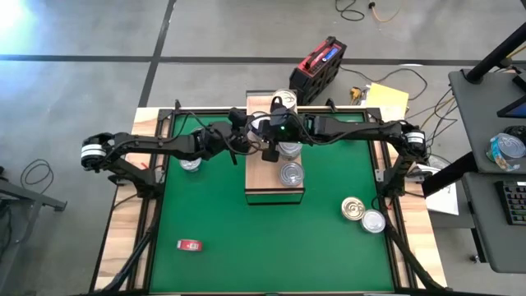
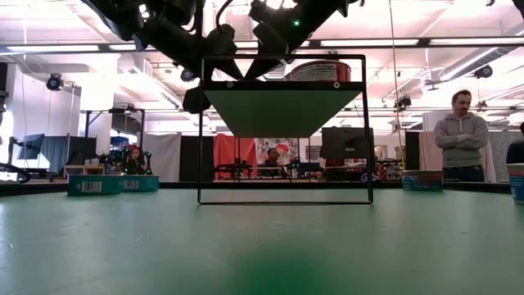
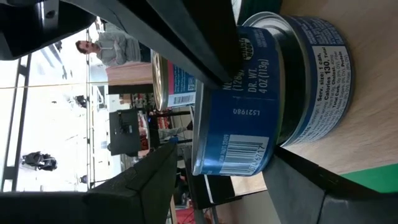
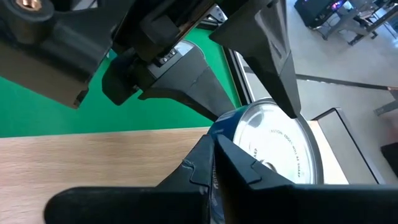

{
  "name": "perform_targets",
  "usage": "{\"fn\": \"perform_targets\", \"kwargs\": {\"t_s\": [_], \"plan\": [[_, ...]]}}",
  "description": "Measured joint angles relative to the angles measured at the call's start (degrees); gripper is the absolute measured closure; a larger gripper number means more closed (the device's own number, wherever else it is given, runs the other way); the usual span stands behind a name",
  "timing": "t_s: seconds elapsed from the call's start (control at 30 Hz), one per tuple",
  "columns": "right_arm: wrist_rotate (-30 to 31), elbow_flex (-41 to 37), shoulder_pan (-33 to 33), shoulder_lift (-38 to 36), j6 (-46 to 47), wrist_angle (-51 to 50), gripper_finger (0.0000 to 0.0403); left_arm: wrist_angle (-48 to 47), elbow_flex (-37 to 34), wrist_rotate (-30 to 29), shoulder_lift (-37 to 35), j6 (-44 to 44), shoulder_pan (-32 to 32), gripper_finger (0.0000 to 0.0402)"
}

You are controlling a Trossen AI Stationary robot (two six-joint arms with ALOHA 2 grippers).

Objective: Stack canned seafood by type on shelf
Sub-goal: Stack the blue tuna can on top of the blue tuna can on the shelf

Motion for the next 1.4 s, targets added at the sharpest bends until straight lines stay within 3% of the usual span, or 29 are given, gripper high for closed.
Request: {"fn": "perform_targets", "kwargs": {"t_s": [1.4], "plan": [[0.42,0.9,-0.13,0.11,-0.79,3.2,0.0394,2.1,0.02,3.04,0.0,-0.48,-0.02,0.0191]]}}
